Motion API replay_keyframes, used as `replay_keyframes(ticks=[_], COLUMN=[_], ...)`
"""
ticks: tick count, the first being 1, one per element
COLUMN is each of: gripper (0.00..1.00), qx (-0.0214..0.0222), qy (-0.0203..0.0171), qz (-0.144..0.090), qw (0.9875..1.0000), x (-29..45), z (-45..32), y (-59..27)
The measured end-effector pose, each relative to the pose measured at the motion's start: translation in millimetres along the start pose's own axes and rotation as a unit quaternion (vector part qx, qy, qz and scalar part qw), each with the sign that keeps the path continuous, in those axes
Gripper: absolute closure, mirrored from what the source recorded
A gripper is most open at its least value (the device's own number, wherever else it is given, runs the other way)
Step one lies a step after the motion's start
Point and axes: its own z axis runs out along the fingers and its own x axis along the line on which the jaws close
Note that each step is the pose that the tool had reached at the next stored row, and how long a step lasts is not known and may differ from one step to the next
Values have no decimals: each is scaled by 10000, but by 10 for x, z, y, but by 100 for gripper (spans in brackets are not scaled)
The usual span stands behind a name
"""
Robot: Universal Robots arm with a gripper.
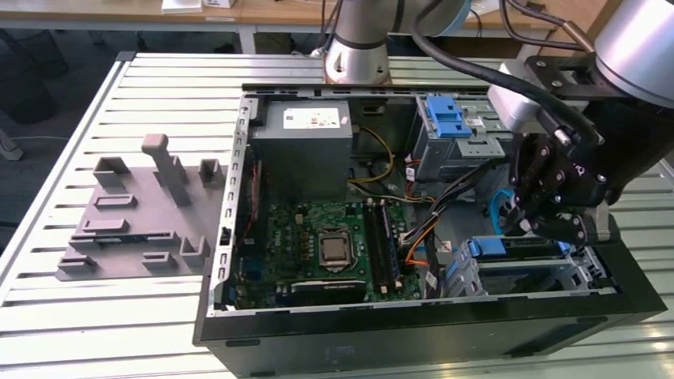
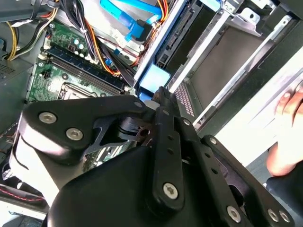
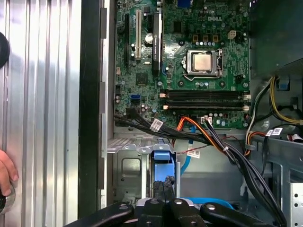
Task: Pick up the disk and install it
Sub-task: 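Insert the disk into the insertion slot, then insert the first disk wire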
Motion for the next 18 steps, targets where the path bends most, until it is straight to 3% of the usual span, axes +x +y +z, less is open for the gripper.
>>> replay_keyframes(ticks=[13,18], gripper=[89,89], qx=[0,0], qy=[1,0], qz=[0,0], qw=[10000,10000], x=[1,-1], z=[60,60], y=[-8,-91])
